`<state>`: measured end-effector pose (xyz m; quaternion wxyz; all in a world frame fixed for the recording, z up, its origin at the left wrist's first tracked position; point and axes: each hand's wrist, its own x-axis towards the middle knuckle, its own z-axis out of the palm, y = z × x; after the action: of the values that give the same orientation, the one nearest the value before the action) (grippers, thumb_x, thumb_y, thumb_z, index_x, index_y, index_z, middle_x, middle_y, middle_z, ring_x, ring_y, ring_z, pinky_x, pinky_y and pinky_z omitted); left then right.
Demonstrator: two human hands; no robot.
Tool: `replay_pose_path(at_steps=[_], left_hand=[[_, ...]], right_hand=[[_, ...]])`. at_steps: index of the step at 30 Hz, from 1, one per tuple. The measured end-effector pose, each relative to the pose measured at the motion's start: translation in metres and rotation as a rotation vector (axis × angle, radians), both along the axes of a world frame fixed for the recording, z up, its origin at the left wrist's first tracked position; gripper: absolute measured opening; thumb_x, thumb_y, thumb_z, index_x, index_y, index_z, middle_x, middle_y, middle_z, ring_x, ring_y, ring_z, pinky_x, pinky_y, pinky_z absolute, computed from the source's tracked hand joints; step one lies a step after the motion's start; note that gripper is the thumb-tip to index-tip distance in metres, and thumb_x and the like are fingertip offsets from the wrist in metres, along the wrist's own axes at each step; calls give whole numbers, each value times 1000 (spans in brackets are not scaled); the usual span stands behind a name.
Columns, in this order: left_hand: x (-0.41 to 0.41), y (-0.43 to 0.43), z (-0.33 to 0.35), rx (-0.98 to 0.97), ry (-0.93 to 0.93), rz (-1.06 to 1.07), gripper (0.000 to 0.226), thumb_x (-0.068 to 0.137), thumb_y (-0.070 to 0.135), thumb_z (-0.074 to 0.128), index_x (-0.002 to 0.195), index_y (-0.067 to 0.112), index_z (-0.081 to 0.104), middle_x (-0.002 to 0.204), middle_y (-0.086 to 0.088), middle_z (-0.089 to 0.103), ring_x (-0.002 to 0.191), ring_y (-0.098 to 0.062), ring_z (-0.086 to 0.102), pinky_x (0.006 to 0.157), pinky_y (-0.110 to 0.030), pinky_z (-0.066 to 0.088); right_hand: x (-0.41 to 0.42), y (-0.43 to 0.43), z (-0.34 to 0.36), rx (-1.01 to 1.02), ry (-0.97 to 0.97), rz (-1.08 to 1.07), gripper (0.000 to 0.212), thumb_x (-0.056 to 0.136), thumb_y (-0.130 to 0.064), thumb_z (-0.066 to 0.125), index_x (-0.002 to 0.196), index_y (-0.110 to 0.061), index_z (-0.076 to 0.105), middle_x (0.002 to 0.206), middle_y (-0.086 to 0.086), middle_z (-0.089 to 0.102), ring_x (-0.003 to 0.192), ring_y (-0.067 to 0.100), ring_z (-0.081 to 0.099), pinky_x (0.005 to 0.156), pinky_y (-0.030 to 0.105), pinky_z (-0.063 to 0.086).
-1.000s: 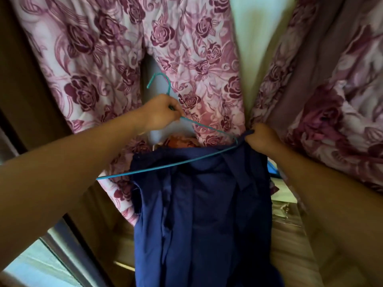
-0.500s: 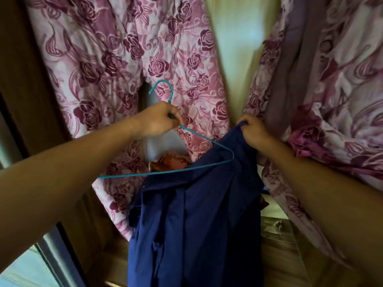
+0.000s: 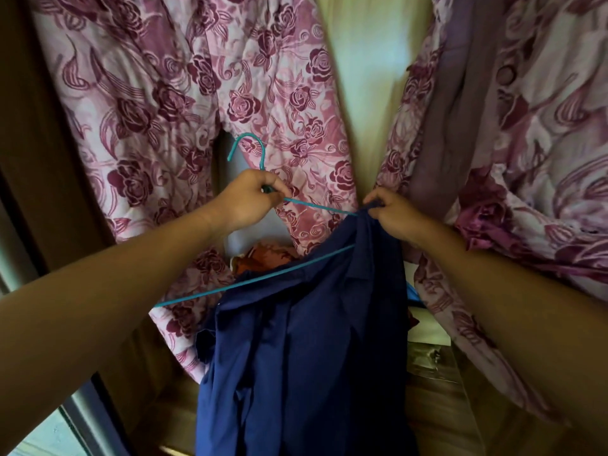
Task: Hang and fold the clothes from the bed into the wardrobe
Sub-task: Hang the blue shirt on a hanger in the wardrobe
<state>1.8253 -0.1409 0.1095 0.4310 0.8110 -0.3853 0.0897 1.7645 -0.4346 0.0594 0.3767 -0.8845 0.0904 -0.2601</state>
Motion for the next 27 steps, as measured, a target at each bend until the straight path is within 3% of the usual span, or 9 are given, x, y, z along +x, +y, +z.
replay_pose_path(at_steps=[4,7,10,14,17,19,23,25,27], left_hand=[[0,-8,-15,-29,11,-35,22,94,-4,60,85,14,70,78,5,64,82,-13,59,76,-16,47],[2,-11,-25,-19,37,-76,29,93,-4,61,80,20,70,80,8,65,79,-9,60,77,-15,47],[4,-9,-31,-56,52,-97,32,92,-4,62,79,24,70,80,8,66,79,-6,60,71,-7,43],[2,-14,-36,-48,27,-140,24,92,-2,63,84,19,72,82,11,66,77,2,59,73,-9,43],[-6,-30,-45,-39,-5,-195,23,92,-5,62,85,16,70,81,13,65,72,10,58,75,-12,43],[-10,-37,-52,-117,26,-204,27,91,-8,59,85,17,65,82,9,64,72,5,57,75,-17,44],[-14,-32,-55,-244,145,-284,31,90,-10,56,92,21,55,79,2,60,61,0,58,57,-17,45],[-14,-26,-51,-318,222,-311,34,89,-9,48,96,24,46,82,-7,57,62,-7,60,55,-20,48],[-10,-22,-49,-442,333,-252,31,94,-4,40,95,26,35,87,-5,58,74,-16,64,63,-28,54]], right_hand=[[-8,-4,-14,-222,184,-7,11,91,-16,69,93,-23,60,96,1,63,90,19,60,76,33,47],[-16,-9,-17,-458,242,15,9,94,-16,67,103,-16,69,107,5,68,100,25,63,87,36,51],[-26,-6,-10,-358,199,116,10,96,-12,65,99,-18,73,102,3,72,95,19,64,88,34,50],[-23,23,4,-236,158,203,14,96,-11,66,106,-12,76,102,0,71,99,14,61,95,31,47],[-15,62,14,-519,115,219,11,96,-20,63,99,-21,74,96,-8,65,101,18,61,93,36,47],[-12,81,18,-609,137,214,8,97,-21,59,93,-22,66,96,-4,62,101,24,60,90,38,48],[-14,84,13,-392,259,341,6,100,-30,60,97,-26,64,98,-6,64,98,14,59,91,29,47],[-16,77,9,-407,243,341,15,99,-43,58,93,-32,65,97,-9,65,94,8,59,82,18,42],[-16,68,7,-442,224,300,34,97,-57,52,93,-26,67,98,-6,67,95,13,61,80,27,45]])
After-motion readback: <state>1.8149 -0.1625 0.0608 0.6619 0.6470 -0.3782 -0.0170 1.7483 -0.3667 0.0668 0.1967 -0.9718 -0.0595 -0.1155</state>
